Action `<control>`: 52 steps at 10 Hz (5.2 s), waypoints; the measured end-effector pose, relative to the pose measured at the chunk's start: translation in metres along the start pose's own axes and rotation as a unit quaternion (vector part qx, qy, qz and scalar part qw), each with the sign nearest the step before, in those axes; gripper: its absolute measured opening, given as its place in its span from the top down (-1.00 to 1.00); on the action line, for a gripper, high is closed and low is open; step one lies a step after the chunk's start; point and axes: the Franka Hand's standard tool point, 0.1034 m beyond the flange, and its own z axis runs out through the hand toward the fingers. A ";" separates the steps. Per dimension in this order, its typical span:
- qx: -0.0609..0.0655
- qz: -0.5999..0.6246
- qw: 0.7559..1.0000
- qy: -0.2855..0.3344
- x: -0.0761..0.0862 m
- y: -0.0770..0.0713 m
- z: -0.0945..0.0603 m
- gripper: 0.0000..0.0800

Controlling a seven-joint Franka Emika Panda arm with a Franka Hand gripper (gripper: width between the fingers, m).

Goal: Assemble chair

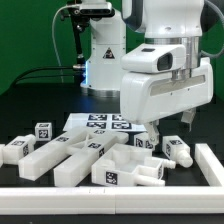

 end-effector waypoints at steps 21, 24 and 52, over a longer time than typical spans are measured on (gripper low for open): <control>0.018 0.208 0.978 -0.010 -0.064 -0.101 0.015 0.29; 0.018 0.214 0.977 0.010 -0.069 -0.114 0.031 0.29; 0.018 -0.050 0.998 -0.025 -0.046 0.026 0.041 0.30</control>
Offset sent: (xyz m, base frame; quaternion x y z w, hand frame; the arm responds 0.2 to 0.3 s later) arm -0.0145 0.0128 -0.0257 -0.0124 -0.0243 0.0739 0.9969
